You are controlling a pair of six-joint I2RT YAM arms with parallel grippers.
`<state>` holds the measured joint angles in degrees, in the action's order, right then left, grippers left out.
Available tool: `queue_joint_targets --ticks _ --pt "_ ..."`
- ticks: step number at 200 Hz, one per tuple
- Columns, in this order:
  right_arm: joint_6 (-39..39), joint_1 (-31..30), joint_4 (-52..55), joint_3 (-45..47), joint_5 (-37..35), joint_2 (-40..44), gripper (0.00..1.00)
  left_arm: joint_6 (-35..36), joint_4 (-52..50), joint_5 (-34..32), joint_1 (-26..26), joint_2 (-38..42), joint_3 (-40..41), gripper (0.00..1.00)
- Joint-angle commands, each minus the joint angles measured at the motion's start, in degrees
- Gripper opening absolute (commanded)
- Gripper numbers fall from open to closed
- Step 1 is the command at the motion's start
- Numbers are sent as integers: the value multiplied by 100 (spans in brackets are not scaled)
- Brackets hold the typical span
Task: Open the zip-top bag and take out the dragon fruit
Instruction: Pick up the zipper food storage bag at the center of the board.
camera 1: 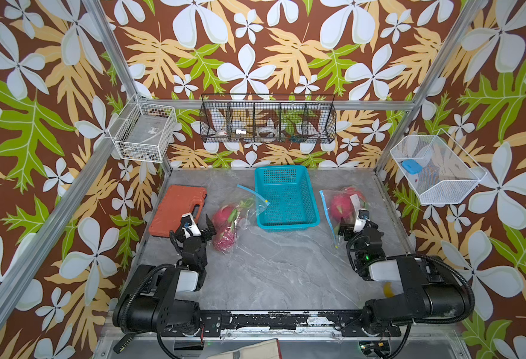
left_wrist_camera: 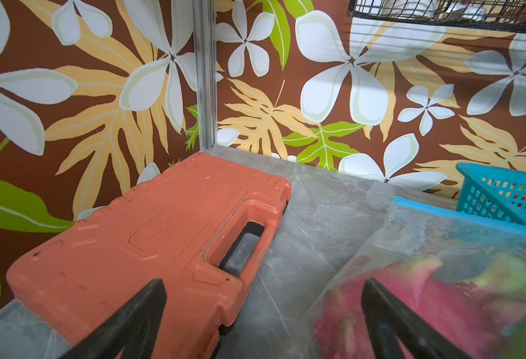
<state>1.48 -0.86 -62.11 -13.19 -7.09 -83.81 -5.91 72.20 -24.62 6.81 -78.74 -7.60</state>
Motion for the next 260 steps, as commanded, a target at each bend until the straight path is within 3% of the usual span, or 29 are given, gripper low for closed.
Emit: queue_joint_targets --ticks 1,120,139,161,189,202,213,232,243,260 --pt "-3 -2 -167 -17 32 -4 100 38 169 -51 5 -1 -23 100" --pt "-7 -4 -182 5 26 8 99 38 159 -43 1 5 -25 100" --pt "-11 -136 -6 -35 -420 270 99 208 -85 388 -2 239 -81 100" --pt "91 -191 1780 -688 -580 910 100 382 -1498 550 -4 723 -623 100" --pt "443 -186 2477 -686 -86 2017 100 938 -3983 604 -4 946 -1737 100" --pt "1524 -178 2668 -725 -255 2543 100 1269 -4892 857 -4 1302 -2061 100" --pt "2381 -144 3551 -1043 -463 3034 100 1494 -5869 1012 -4 1475 -2503 100" --pt "2415 -147 3536 -1332 1076 3280 100 1925 -7516 1399 -7 1581 -3201 100" --pt "2277 -511 3970 -1837 1409 3033 100 2283 -8250 1722 -4 1707 -3466 100" --pt "1641 -1778 5010 -2740 589 2471 99 2629 -8996 2002 0 1970 -3806 100"
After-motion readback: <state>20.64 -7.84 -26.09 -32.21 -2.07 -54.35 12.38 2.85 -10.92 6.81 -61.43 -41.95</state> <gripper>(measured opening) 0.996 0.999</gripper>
